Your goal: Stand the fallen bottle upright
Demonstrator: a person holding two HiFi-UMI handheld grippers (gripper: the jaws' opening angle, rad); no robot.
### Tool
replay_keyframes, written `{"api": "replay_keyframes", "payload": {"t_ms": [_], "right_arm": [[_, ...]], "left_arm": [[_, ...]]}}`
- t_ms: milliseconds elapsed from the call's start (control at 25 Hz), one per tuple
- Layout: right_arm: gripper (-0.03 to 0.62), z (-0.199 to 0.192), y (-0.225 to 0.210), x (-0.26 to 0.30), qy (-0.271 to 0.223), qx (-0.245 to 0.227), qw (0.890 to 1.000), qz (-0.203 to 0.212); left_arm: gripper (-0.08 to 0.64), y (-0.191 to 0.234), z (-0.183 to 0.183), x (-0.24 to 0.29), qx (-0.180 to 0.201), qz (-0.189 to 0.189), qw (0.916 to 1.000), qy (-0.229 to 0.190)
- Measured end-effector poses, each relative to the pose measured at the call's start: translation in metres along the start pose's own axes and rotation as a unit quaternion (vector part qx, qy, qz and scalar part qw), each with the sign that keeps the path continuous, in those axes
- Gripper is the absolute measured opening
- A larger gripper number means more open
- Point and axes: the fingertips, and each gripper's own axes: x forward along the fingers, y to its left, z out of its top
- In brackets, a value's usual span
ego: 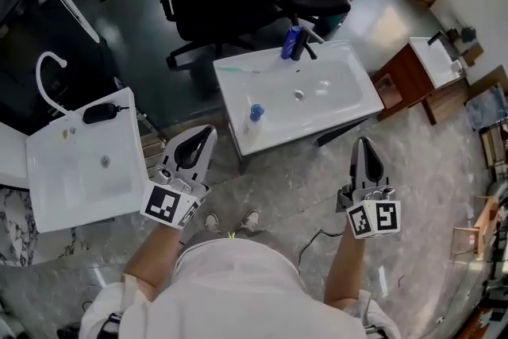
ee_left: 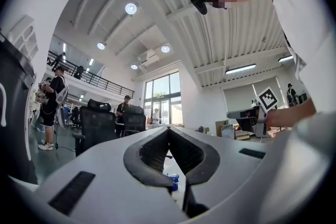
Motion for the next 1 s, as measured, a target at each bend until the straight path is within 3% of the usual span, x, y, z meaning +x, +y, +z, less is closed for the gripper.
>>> {"api": "replay_keyframes", "payload": {"t_ms": [160,400,520,1000], "right_arm": [[0.041,0.024,-0.001,-0.007,-0.022,-0.026,0.999,0.013],[0.041,0.03,0.001,-0.021,-0.043,0.014,0.998,0.039],[0.041,0.022,0.008,-0.022,-0.033,0.009,0.998,0.051],[0.041,0.018,0.018,-0.018,-0.008,-0.022,0.998,0.055]], "left_arm": [[0.017,0.004,0.013,-0.006,0.009,0.025,0.9996,-0.004],[0.017,0.005,0.031,-0.019,0.031,0.064,0.9975,-0.006],[0.017,0.007,0.026,-0.024,0.031,0.082,0.9961,-0.003],[0.017,0.009,0.021,-0.023,0.024,0.088,0.9958,0.0]]}}
